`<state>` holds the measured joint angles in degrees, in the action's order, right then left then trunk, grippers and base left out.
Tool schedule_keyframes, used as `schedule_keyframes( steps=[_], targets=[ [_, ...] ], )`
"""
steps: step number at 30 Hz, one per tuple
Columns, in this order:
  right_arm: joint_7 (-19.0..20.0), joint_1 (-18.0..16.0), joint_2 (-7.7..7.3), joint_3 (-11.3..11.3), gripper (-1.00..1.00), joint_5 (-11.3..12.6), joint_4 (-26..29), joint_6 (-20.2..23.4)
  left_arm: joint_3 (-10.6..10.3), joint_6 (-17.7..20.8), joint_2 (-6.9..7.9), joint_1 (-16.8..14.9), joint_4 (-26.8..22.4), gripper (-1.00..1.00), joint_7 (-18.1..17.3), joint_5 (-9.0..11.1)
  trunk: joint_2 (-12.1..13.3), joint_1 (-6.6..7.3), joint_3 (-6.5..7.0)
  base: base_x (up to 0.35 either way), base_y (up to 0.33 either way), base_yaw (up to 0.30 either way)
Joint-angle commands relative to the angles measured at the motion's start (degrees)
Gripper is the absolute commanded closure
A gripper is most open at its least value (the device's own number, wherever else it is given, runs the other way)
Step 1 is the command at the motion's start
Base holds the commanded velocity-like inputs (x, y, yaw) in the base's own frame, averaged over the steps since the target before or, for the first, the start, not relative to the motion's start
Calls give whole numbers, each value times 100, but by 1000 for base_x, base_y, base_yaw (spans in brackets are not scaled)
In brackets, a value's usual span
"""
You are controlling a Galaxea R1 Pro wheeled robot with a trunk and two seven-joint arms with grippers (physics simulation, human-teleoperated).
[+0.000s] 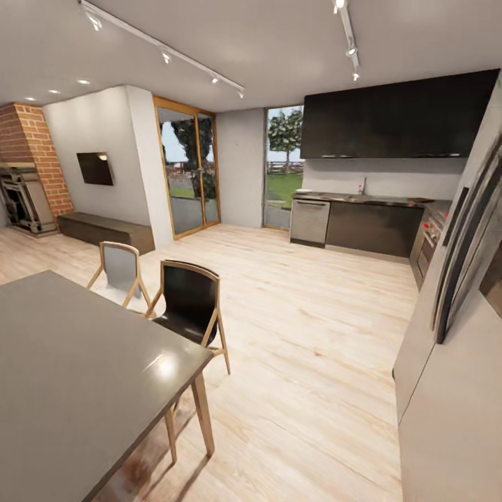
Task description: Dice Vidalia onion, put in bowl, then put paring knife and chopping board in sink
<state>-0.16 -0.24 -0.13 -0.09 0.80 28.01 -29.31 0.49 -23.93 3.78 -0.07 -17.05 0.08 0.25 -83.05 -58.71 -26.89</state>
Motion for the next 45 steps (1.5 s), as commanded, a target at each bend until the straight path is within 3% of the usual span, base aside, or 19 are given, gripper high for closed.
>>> schedule_keyframes(
  steps=[1, 29, 45],
  targets=[
    [-2, -2, 1, 0, -100, 8, 0, -13, 4, -15, 0, -1, 0, -100, 1, 2, -2, -2, -5, 212, 0, -280],
    [-2, -2, 4, 0, -100, 8, -2, -13, 4, -15, 0, 2, 0, -100, 1, 2, -2, -2, -5, 218, 21, -279],
    [-2, -2, 4, 0, -100, 8, 3, -19, 4, -15, 0, 0, 0, -100, 1, 2, -2, -2, -5, 219, 108, -34]
  ],
)
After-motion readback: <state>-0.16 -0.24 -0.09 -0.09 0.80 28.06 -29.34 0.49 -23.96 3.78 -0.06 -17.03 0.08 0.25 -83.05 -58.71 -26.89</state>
